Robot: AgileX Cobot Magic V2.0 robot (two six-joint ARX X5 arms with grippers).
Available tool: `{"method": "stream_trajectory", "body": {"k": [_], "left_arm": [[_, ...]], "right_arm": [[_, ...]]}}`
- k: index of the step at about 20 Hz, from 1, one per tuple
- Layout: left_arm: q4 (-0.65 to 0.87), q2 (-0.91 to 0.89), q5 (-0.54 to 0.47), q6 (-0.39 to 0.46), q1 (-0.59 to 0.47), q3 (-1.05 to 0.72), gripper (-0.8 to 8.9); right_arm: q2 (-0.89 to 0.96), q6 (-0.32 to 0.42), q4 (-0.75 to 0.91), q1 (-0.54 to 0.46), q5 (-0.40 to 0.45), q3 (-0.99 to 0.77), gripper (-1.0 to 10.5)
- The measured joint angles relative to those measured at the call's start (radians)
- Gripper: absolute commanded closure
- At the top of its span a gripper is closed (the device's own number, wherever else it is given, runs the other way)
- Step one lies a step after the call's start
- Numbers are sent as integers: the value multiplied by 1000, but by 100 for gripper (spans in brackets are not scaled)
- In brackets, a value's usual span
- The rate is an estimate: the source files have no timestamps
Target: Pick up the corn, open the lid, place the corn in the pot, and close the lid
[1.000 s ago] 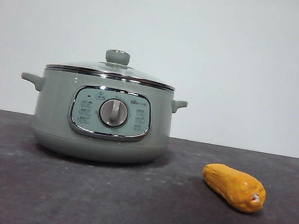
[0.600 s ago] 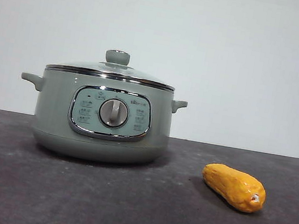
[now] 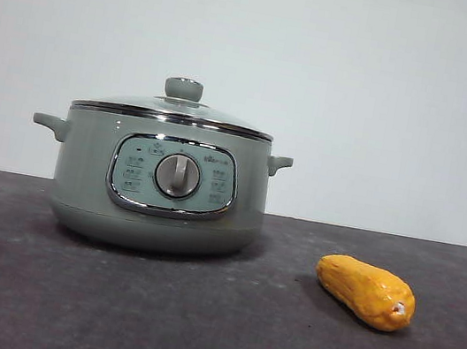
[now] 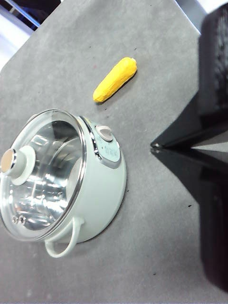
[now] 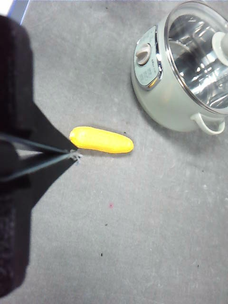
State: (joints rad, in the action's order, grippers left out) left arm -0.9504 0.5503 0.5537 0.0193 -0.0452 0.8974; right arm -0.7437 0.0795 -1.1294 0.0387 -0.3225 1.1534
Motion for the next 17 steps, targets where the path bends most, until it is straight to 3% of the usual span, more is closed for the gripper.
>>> {"method": "stream_trajectory", "body": {"k": [2, 3, 5, 6, 7, 12, 17], "left_arm": [[0, 11, 5, 0, 6, 0, 788], [0, 15, 22, 0, 8, 0, 683], [0, 26, 60, 0, 9, 0, 308], [-5, 35, 62, -1, 9, 7, 168], [-6, 43, 64, 0, 9, 18, 154], [-6, 94, 103, 0, 21, 119, 154], [-7, 143, 108, 4, 53, 190, 154]], "right_arm": [[0, 0, 0, 0, 0, 0, 912], [0, 0, 0, 0, 0, 0, 811], [0, -1, 0, 0, 0, 0, 517], [0, -1, 0, 0, 0, 0, 349], [-3, -1, 0, 0, 0, 0, 298], [-35, -1, 0, 0, -71, 0, 297], [-133, -3, 5, 27, -78, 0, 298]]}}
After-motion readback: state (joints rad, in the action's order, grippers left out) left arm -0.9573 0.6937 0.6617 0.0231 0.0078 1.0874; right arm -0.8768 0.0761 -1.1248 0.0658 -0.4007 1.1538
